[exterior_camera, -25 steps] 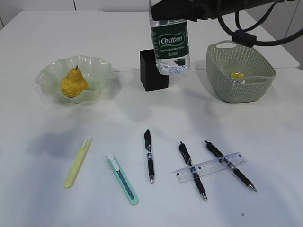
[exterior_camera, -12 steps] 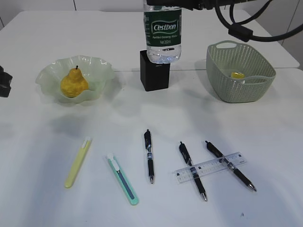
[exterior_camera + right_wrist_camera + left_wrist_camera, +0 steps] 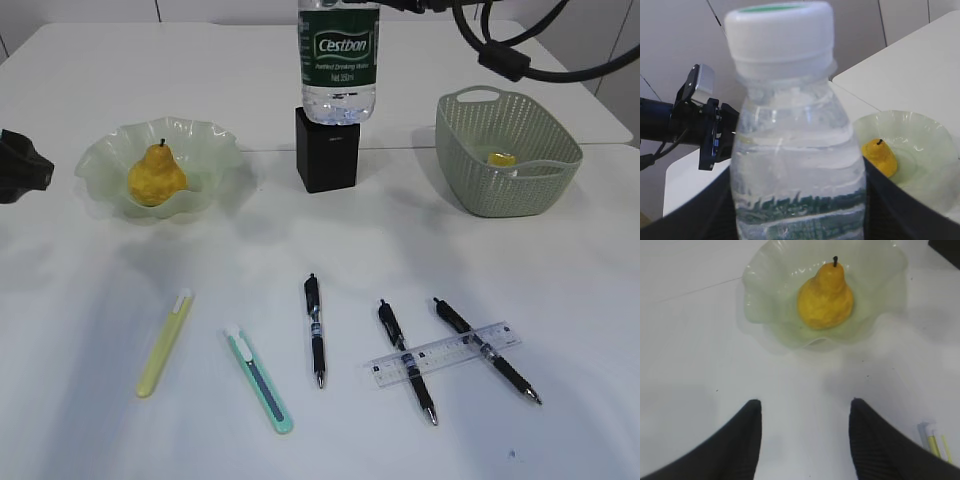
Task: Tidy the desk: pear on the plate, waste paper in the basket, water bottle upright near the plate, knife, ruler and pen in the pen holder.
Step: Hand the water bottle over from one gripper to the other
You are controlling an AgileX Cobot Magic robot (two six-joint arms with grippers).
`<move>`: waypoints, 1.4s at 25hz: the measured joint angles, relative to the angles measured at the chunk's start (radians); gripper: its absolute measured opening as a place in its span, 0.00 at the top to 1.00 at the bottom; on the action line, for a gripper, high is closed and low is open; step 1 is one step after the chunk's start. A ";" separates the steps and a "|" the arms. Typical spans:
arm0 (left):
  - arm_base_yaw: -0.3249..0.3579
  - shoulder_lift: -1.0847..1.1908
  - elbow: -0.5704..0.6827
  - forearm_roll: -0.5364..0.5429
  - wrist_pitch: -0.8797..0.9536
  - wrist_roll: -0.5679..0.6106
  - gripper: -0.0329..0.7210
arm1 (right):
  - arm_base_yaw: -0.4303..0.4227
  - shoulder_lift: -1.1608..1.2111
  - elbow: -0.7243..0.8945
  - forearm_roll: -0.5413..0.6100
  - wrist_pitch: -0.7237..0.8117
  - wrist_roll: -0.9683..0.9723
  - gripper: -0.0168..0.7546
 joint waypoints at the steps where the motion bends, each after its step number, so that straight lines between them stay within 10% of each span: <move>1: 0.000 0.000 0.021 0.004 -0.045 0.000 0.43 | 0.000 0.000 0.000 0.001 0.000 0.000 0.42; 28: 0.000 0.010 0.224 0.081 -0.757 -0.007 0.53 | 0.000 0.000 0.000 0.002 0.000 -0.052 0.42; 35: 0.001 0.043 0.224 0.168 -0.919 -0.166 0.53 | 0.000 0.000 0.000 0.002 0.006 -0.054 0.42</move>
